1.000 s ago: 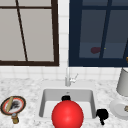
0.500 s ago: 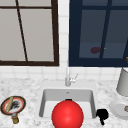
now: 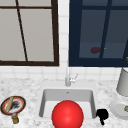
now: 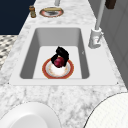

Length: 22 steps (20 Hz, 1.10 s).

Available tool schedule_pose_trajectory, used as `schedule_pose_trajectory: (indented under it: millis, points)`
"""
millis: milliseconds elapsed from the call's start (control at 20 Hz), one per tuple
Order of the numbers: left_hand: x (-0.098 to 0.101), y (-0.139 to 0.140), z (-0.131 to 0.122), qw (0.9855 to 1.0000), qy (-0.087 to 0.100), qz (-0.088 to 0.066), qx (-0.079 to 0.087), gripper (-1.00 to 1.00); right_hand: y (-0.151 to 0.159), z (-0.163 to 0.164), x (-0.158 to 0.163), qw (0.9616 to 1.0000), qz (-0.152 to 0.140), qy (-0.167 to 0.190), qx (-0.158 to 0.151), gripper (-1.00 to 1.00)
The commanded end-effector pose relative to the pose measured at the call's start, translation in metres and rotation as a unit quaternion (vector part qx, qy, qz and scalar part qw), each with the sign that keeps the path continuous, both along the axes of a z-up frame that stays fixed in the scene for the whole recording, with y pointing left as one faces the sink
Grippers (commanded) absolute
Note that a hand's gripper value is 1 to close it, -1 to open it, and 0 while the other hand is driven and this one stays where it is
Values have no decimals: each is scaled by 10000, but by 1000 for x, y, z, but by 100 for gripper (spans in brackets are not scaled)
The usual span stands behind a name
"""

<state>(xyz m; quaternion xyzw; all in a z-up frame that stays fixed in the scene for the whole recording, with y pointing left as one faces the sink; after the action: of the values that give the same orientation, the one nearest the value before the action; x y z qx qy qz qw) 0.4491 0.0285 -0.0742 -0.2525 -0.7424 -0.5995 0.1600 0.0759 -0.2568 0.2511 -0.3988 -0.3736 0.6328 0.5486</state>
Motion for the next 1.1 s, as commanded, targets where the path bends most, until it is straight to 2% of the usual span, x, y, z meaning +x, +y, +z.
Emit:
schedule_pose_trajectory:
  millis: [0,50,100,150,200,250,300,400,450,600,750,900,950,1050]
  points:
    - [9,-4,-31,9998,-182,0,-109,100,0,0,0,10000,0,0,0,0]
    - [12,-7,-31,9999,-116,33,-94,-100,0,0,0,10000,0,0,0,0]
    - [17,-7,-19,9994,-320,60,126,-100,0,0,0,10000,0,0,0,0]
    - [21,-7,-18,9989,-430,119,144,-100,0,0,0,10000,0,0,0,0]
    - [22,-6,-22,9979,-624,134,114,-100,0,0,0,10000,0,0,0,0]
    - [17,0,-17,9987,-501,68,28,-100,0,0,0,10000,0,0,0,0]
    - [17,3,-7,9997,-227,-20,84,-100,0,0,0,10000,0,0,0,0]
    - [15,5,2,9998,-106,-76,130,-100,0,0,0,10000,0,0,0,0]
    - [15,4,4,9995,-135,-107,248,-100,0,0,0,10000,0,0,0,0]
    - [9,3,11,9992,-292,-158,238,-100,0,0,0,10000,0,0,0,0]
    - [4,0,19,9991,-234,-234,281,-100,0,0,0,10000,0,0,0,0]
    - [-1,-5,24,9991,-202,-221,287,-100,0,0,0,10000,0,0,0,0]
    - [-1,-1,20,9994,-6,-199,285,-100,0,0,0,10000,0,0,0,0]
    - [2,-2,21,9994,7,-212,283,-100,0,0,0,10000,0,0,0,0]
